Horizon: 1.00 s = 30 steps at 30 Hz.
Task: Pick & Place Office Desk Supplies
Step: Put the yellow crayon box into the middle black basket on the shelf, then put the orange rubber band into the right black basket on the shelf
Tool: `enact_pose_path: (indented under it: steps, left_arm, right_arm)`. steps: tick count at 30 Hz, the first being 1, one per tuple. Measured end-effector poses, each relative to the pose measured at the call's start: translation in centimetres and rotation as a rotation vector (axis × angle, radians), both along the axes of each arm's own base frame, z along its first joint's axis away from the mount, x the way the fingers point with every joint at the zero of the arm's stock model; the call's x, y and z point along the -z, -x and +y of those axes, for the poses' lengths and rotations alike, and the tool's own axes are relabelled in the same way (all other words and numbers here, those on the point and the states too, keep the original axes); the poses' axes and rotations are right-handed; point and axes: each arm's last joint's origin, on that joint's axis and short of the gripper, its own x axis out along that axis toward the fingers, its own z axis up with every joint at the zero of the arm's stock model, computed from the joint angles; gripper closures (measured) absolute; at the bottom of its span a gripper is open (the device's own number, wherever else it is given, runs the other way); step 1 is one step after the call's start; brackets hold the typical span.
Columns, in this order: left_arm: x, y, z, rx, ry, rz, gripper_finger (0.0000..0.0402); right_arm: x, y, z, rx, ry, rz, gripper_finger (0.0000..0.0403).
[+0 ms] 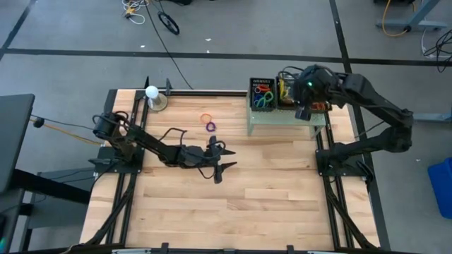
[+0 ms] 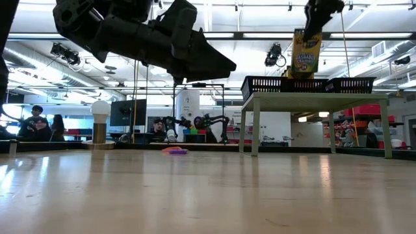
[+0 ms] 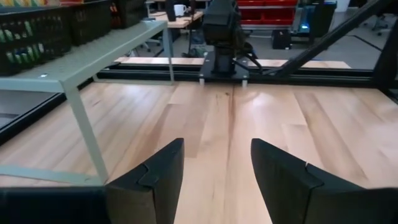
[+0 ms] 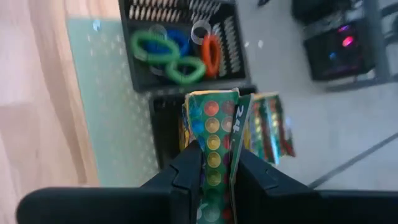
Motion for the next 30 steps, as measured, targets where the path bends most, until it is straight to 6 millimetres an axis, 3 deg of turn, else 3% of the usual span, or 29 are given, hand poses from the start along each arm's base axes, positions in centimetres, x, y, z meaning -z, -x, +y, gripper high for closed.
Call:
enact_pose_path:
  steps: [5, 18, 30]
  left_arm:
    - [0.0, 0.0, 0.2, -0.008, 0.008, -0.002, 0.0208]
    - [0.0, 0.0, 0.2, -0.01, 0.025, -0.004, 0.0208]
    - [0.1, 0.0, 0.2, -0.01, 0.014, 0.012, 0.0208]
  right_arm:
    - [1.0, -0.8, -1.3, 0.005, -0.051, 0.053, 0.0332]
    - [2.3, -2.5, -2.2, 0.014, -0.045, 0.144, 0.0329]
    - [2.2, -2.3, -2.5, 0.133, 0.019, 0.142, 0.0225]
